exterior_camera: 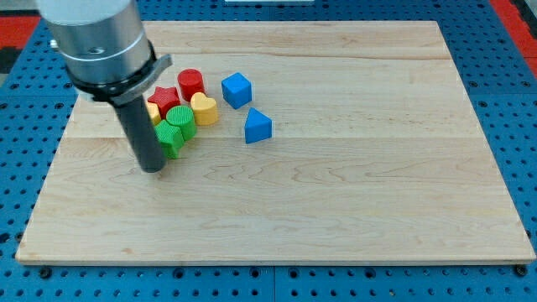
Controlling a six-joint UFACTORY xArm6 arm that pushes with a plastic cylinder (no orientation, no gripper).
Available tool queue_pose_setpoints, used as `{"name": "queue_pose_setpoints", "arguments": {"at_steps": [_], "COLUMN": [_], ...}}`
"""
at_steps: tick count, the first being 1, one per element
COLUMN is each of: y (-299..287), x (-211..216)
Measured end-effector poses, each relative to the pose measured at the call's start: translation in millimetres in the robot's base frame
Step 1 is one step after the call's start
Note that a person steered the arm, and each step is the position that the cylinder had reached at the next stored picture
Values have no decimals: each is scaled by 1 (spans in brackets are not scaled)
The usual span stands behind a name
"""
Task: Adjust the green star diagonally bottom right to the green circle
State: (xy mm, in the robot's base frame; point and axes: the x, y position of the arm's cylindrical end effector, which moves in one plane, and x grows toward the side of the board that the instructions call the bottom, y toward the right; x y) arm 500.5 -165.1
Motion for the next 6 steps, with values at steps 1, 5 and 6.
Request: {"name": "queue_pose_setpoints", "arguments": {"at_steps": [1, 5, 6], "y": [-36, -5, 51], "x": [39, -38, -34]}}
